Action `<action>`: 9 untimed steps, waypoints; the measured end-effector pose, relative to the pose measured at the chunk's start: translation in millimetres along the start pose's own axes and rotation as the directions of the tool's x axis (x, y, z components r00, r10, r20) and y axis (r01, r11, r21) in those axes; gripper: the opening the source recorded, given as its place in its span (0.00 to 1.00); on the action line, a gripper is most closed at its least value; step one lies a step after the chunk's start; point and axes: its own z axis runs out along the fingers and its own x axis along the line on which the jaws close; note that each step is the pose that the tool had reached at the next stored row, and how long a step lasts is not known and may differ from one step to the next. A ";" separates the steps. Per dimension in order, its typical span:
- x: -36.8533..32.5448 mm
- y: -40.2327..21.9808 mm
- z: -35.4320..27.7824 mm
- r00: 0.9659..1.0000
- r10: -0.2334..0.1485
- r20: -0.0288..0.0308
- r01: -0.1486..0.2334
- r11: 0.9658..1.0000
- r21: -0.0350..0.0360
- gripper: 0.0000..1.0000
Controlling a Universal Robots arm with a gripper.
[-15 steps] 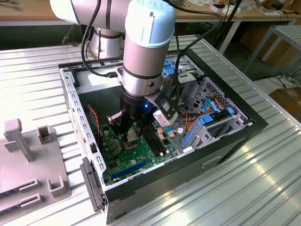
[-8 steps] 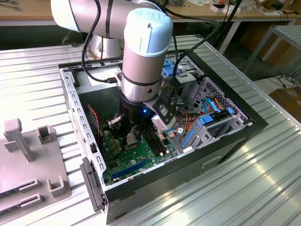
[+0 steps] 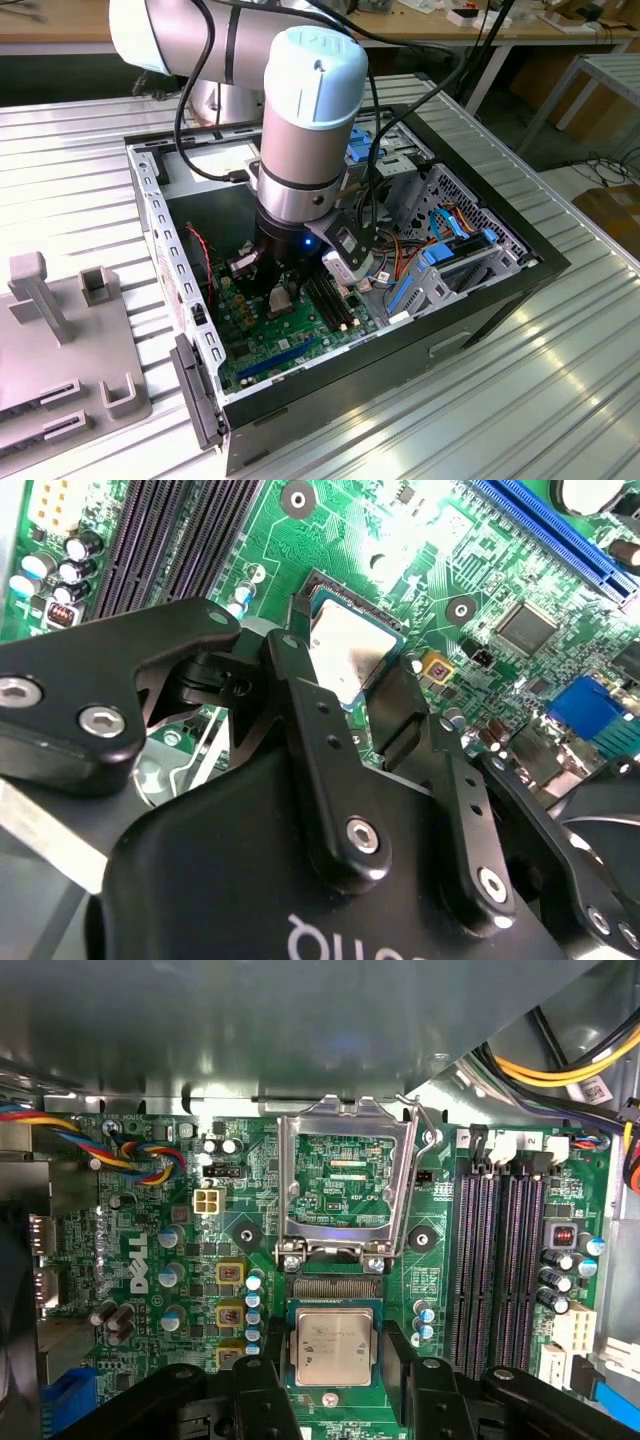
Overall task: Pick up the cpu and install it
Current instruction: 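Place the cpu into insertion slot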
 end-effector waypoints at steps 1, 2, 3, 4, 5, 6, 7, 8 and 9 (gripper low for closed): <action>0.0 0.0 0.1 1.000 0.000 0.000 0.000 1.000 0.000 0.47; 0.0 0.0 0.5 1.000 0.000 0.000 0.000 1.000 0.000 0.47; 0.0 0.1 1.2 1.000 0.000 0.000 0.000 1.000 0.000 0.47; 0.0 0.2 2.9 1.000 0.000 0.000 0.000 1.000 0.000 0.47; 0.0 0.3 4.2 1.000 0.000 0.000 0.000 1.000 0.000 0.47; 0.0 0.3 5.0 1.000 0.000 0.000 0.000 1.000 0.000 0.47; 0.0 0.4 5.6 1.000 0.000 0.000 0.000 1.000 0.000 0.47; 0.1 0.4 6.2 1.000 0.000 0.000 0.000 1.000 0.000 0.47; 0.0 0.5 7.0 1.000 0.000 0.000 0.000 1.000 -0.001 0.47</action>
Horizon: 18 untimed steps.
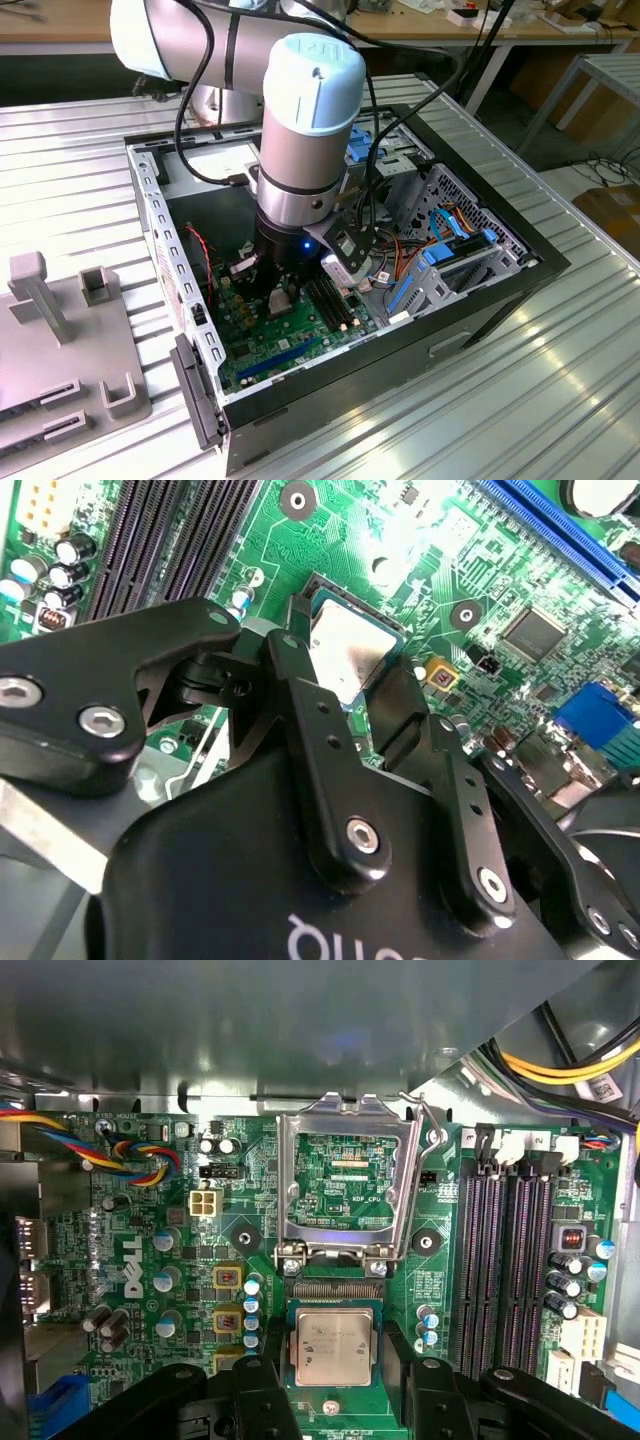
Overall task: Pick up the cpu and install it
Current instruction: 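Place the cpu into insertion slot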
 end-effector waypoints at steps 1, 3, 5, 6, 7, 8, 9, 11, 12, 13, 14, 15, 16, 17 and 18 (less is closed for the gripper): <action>0.0 0.1 1.3 1.000 0.000 0.000 0.000 1.000 0.000 0.47; 0.0 0.3 1.6 1.000 0.000 0.000 0.000 1.000 0.000 0.47; 0.0 0.8 1.6 1.000 0.000 0.000 0.000 1.000 0.000 0.47; 0.0 0.9 1.6 1.000 0.000 0.000 0.000 1.000 0.000 0.47; 0.0 0.9 1.6 1.000 0.000 0.000 0.000 1.000 0.000 0.47; 0.0 0.9 1.6 1.000 0.000 0.000 0.000 1.000 0.000 0.47; 0.0 0.9 1.6 1.000 0.000 0.000 0.000 1.000 0.000 0.47; 0.0 0.9 1.6 1.000 0.003 0.000 -0.003 1.000 0.000 0.47; 0.0 0.9 1.6 1.000 0.003 0.000 -0.003 1.000 0.000 0.47; 0.0 0.9 1.6 1.000 0.003 0.000 -0.003 1.000 0.000 0.47; 0.0 1.0 1.7 1.000 0.003 0.000 -0.003 1.000 0.000 0.47; 0.0 1.0 1.8 1.000 0.003 0.000 -0.003 1.000 0.000 0.47; 0.0 1.0 2.0 1.000 0.003 0.000 -0.003 1.000 0.000 0.47; 0.0 1.0 2.4 1.000 0.003 0.000 -0.003 1.000 0.000 0.47; 0.0 1.1 3.2 1.000 0.003 0.000 -0.003 1.000 0.000 0.47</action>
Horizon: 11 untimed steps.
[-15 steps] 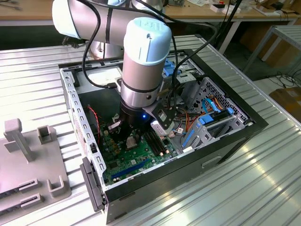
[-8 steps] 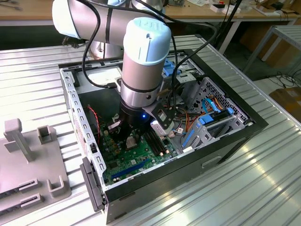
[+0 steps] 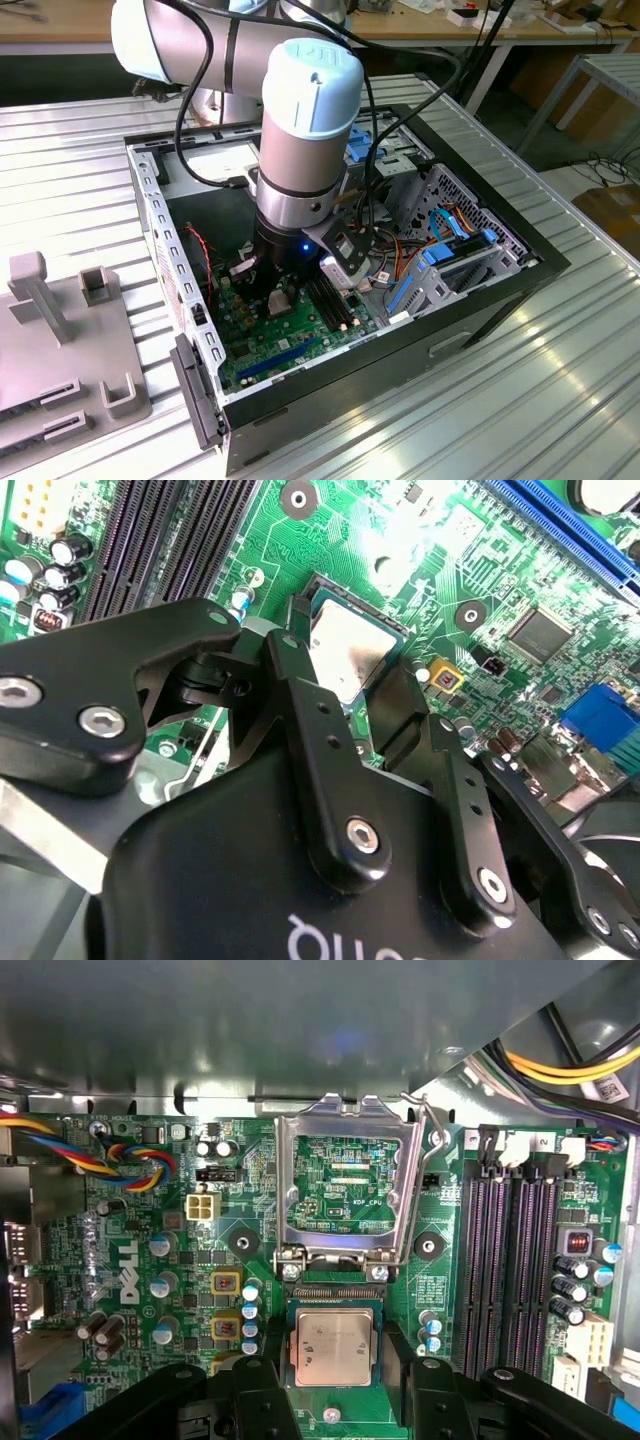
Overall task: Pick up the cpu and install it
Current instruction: 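Place the cpu into insertion slot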
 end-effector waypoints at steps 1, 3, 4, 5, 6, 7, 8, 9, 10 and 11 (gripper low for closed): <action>0.0 0.0 0.5 1.000 0.000 0.000 0.000 1.000 0.000 0.47; 0.0 -0.1 1.3 1.000 0.000 0.000 0.000 1.000 0.000 0.47; 0.0 0.0 1.6 1.000 0.000 0.000 0.000 1.000 -0.001 0.47; 0.0 0.0 2.1 1.000 0.000 0.000 0.000 1.000 -0.002 0.47; 0.0 0.1 2.2 1.000 0.000 0.000 0.000 1.000 -0.002 0.47; -0.1 0.1 2.4 1.000 0.000 0.000 0.000 1.000 -0.003 0.47; -0.1 0.2 2.1 1.000 0.000 0.000 0.000 1.000 -0.003 0.47; -0.1 0.2 1.7 1.000 0.000 0.000 0.000 1.000 -0.003 0.47; -0.1 0.2 1.6 1.000 0.000 0.000 0.000 1.000 -0.003 0.47; -0.1 0.3 1.5 1.000 0.000 0.001 0.000 1.000 -0.003 0.47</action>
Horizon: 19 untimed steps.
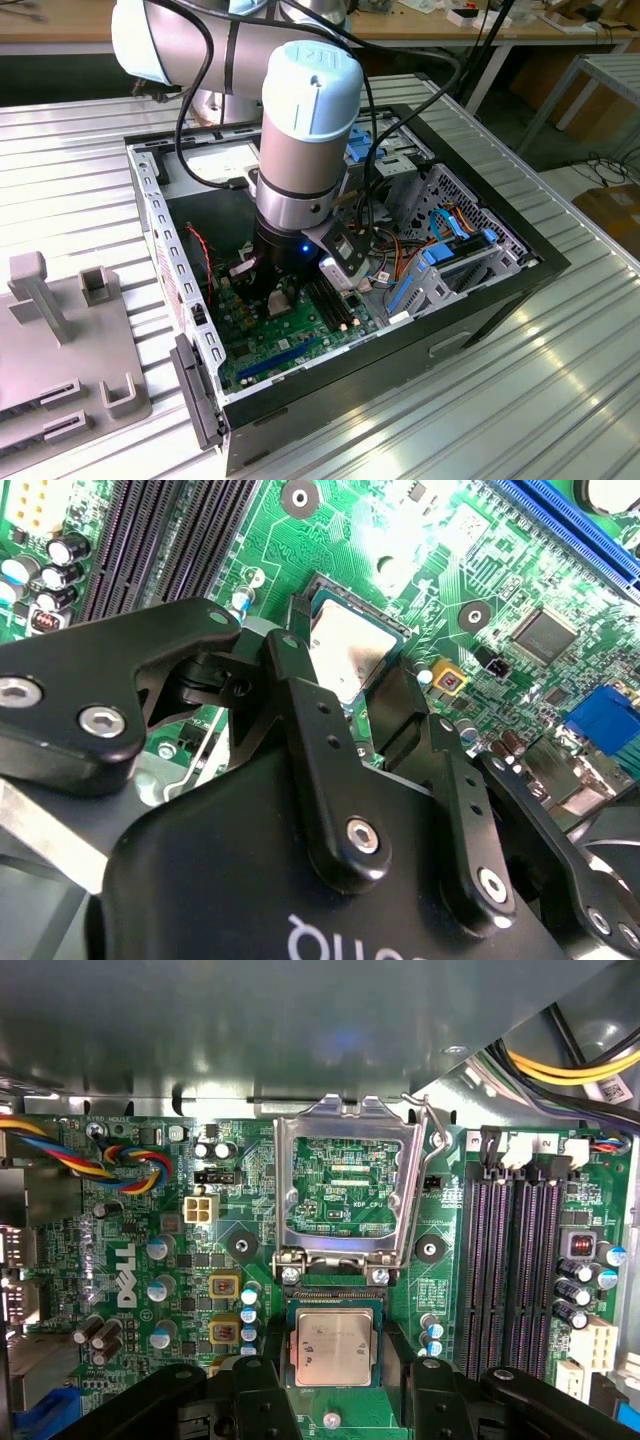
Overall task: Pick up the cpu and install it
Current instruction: 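Place the cpu into insertion slot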
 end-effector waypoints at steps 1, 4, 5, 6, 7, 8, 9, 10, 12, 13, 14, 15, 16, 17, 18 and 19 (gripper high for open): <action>0.0 0.0 -0.1 1.000 0.000 0.000 0.000 1.000 0.000 0.47; 0.1 0.1 -0.1 1.000 0.000 0.000 0.000 1.000 0.000 0.47; 0.1 0.1 -0.2 1.000 0.001 0.000 -0.001 1.000 0.000 0.47; 0.0 0.2 -0.2 1.000 0.002 0.000 -0.002 1.000 0.000 0.47; -0.1 0.2 -0.2 1.000 0.004 0.000 -0.004 1.000 0.000 0.47; -0.1 0.2 -0.2 1.000 0.007 0.000 -0.007 1.000 0.000 0.47; -0.2 0.2 -0.2 1.000 0.010 -0.001 -0.010 1.000 0.000 0.47; -0.3 0.2 -0.2 1.000 0.013 -0.001 -0.013 1.000 0.000 0.47; -0.4 0.2 -0.2 1.000 0.015 -0.001 -0.015 1.000 0.000 0.47; -0.4 0.2 -0.2 1.000 0.015 -0.001 -0.015 1.000 0.000 0.47; -0.5 0.2 -0.2 1.000 0.015 -0.001 -0.015 1.000 0.000 0.47; -0.6 0.2 -0.2 1.000 0.015 -0.001 -0.015 1.000 0.000 0.47; -0.6 0.2 -0.2 1.000 0.015 -0.001 -0.015 1.000 0.000 0.47; -0.6 0.2 -0.2 1.000 0.015 -0.001 -0.015 1.000 0.000 0.47; -0.7 0.2 -0.2 1.000 0.014 -0.001 -0.014 1.000 0.000 0.47; -0.7 0.2 -0.1 1.000 0.013 -0.001 -0.013 1.000 0.000 0.47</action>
